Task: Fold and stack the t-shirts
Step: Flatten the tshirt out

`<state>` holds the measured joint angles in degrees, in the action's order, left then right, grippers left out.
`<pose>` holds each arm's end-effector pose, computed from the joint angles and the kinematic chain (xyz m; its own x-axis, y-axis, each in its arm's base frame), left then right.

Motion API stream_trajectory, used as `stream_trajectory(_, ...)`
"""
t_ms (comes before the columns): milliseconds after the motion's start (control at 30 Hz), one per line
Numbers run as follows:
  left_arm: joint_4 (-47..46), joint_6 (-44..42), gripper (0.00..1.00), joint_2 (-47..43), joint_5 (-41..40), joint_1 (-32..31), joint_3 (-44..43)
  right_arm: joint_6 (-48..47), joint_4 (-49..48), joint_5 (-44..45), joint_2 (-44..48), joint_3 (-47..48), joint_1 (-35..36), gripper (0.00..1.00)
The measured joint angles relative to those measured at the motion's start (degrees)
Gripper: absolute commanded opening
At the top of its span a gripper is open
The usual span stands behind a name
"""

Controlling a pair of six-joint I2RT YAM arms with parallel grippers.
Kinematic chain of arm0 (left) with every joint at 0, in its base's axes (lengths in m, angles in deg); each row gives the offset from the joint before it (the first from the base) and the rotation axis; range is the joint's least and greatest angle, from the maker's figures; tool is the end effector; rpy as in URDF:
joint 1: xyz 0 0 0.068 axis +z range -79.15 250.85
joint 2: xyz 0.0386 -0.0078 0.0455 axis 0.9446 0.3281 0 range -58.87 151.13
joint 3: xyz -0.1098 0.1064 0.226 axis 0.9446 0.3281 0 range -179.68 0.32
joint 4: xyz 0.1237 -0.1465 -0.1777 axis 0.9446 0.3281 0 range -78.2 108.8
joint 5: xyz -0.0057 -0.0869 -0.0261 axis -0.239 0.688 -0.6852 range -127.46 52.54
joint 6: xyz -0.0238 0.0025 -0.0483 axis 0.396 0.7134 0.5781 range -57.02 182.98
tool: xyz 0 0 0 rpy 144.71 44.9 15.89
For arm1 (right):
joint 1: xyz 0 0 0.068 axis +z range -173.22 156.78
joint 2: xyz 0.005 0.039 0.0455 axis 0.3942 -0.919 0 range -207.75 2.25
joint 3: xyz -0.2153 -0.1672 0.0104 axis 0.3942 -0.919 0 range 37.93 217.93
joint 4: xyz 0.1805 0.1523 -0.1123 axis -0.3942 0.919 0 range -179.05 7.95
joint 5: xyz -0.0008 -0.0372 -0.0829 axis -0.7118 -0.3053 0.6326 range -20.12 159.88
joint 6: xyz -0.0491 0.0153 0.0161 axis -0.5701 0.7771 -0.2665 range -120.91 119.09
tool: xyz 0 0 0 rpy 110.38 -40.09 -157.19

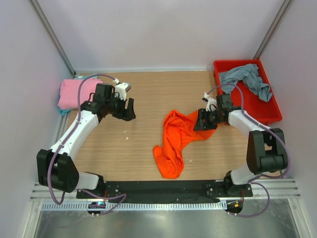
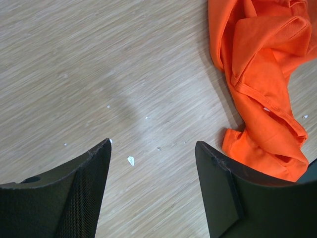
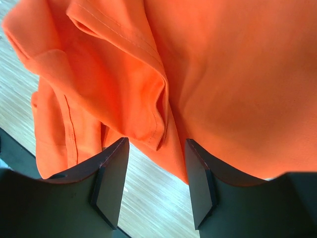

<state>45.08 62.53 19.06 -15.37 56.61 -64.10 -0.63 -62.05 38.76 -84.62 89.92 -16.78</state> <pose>0.2780 -0.0844 0.2949 -0.7027 0.1858 -0.6868 0.4830 0.8334 -0.2687 0.2863 0.0508 0.1941 -0.8781 -0.0949 -0.4689 -0.3337 0.8239 0.4581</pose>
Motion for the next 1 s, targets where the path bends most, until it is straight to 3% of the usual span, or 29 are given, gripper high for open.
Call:
stream_trajectory(500, 0.0, 0.0, 0.7, 0.1, 0.0, 0.8, 0.0, -0.7, 1.7, -3.6, -6.0, -0.1, -0.5, 0.5)
stream_trajectory(1000, 0.0, 0.0, 0.7, 0.2, 0.9, 0.9, 0.1, -1.5, 1.7, -2.5, 2.1, -0.3, -0.5, 0.5)
